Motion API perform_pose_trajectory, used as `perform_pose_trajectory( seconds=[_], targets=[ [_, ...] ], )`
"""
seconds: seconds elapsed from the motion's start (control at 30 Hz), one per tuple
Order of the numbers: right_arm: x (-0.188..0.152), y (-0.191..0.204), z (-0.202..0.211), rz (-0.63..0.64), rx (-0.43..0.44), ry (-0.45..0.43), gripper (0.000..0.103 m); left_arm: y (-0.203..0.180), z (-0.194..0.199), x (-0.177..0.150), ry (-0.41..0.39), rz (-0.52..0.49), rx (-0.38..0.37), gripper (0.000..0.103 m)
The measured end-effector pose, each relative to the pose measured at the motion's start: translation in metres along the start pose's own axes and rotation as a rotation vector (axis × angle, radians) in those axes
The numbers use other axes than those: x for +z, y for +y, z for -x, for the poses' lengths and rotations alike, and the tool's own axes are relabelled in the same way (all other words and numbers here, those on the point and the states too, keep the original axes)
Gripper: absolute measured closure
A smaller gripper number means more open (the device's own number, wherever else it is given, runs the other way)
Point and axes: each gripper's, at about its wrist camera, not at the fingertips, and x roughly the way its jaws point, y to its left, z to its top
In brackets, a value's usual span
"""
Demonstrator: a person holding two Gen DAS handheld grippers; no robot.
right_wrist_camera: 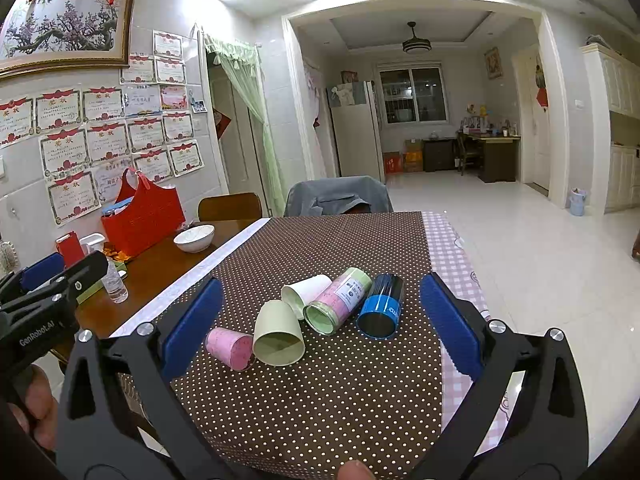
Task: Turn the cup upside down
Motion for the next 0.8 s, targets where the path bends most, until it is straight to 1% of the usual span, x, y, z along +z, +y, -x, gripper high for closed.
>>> perform_pose_trajectory(
  seconds=[0.8],
  targets=[
    [0.0009,-0.0003,-0.0012,-0.004,0.002,0.008,0.006,0.0018,0.002,0.0028,0.004,0.004,0.004,0.021]
  ],
)
